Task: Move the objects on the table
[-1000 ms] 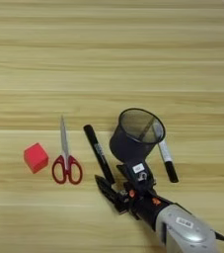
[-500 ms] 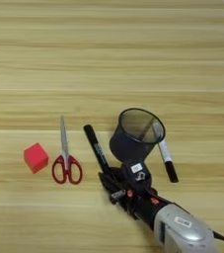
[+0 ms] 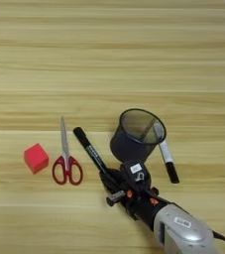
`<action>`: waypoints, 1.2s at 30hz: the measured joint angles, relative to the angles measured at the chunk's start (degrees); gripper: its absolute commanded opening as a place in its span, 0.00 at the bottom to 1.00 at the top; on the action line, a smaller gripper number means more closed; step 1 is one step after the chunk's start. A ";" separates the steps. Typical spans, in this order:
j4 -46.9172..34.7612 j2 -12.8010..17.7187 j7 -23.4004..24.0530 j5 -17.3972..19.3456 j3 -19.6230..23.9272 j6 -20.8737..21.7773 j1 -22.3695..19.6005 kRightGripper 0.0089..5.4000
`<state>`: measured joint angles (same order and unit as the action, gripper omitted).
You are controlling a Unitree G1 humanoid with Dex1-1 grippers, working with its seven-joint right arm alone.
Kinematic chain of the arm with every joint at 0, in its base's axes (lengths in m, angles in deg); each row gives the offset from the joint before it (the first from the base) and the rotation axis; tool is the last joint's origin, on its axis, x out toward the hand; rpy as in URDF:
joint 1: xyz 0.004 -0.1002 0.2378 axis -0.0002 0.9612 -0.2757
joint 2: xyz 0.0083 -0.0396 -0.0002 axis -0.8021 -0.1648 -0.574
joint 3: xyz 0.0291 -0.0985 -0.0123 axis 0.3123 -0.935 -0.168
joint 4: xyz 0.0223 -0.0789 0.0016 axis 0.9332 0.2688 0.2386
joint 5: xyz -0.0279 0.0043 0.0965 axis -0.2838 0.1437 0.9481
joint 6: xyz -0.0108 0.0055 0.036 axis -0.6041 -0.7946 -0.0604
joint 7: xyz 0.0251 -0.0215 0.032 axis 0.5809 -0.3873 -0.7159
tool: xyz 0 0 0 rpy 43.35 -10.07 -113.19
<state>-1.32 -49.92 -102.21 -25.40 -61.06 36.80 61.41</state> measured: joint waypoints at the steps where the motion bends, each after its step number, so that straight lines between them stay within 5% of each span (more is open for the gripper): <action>1: -0.73 0.18 0.06 -0.01 0.09 -0.58 0.43 0.15; 21: -12.06 2.66 -0.64 0.51 2.55 -8.58 2.53 0.15; 36: -21.73 8.18 -3.95 6.84 11.17 -18.99 -2.56 0.15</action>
<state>-23.06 -41.75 -106.17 -18.55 -49.89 17.81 58.85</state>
